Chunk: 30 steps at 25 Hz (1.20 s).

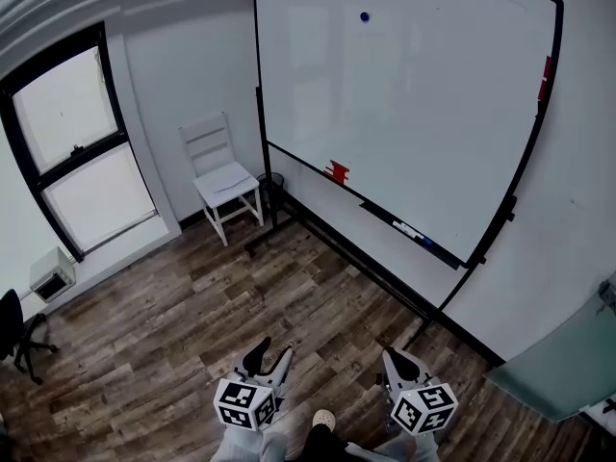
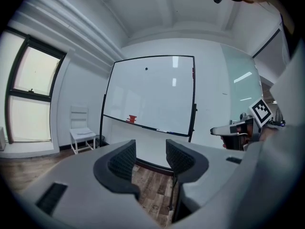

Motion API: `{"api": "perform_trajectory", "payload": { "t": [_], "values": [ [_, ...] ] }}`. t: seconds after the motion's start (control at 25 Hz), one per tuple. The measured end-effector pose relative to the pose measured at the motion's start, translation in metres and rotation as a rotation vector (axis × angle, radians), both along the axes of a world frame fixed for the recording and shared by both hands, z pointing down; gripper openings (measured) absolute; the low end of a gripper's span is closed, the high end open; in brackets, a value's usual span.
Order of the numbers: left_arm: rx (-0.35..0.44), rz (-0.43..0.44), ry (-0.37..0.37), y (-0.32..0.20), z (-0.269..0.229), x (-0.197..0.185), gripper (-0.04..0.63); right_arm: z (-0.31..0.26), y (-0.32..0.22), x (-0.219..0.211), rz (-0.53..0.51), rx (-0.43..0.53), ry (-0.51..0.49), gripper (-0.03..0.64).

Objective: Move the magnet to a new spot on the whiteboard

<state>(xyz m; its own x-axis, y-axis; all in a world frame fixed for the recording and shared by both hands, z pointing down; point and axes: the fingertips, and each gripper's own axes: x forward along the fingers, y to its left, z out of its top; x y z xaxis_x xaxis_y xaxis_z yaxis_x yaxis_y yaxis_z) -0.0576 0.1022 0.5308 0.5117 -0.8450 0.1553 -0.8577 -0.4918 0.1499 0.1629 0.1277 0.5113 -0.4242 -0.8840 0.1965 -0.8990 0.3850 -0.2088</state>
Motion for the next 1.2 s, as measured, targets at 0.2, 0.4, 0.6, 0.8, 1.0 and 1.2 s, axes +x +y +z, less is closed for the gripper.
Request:
{"api": "perform_trajectory", "payload": {
  "t": [0.2,0.4,0.6,0.8,1.0,1.2],
  "values": [
    [-0.002,-0.002,-0.003,-0.036,-0.001,0.009,0.192,0.0,-0.038,0.01,-0.001,-0.003,-0.003,0.028],
    [-0.007,-0.016,-0.007,-0.067,0.002,0.01,0.192,0.002,-0.07,0.011,-0.019,-0.007,-0.004,0.028],
    [-0.011,-0.018,-0.01,-0.096,0.005,0.016,0.192,0.008,-0.099,0.016,-0.028,-0.02,-0.003,0.028],
    [-0.008,-0.022,-0.012,-0.12,0.006,0.021,0.192,0.009,-0.127,0.022,-0.034,-0.018,-0.001,0.028],
    [0.0,-0.036,-0.009,-0.134,0.009,0.022,0.192,0.014,-0.144,0.021,-0.055,-0.017,0.004,0.028],
    [-0.021,-0.03,-0.014,-0.135,0.021,0.024,0.192,0.027,-0.146,0.018,-0.057,-0.034,-0.003,0.028]
  ]
}}
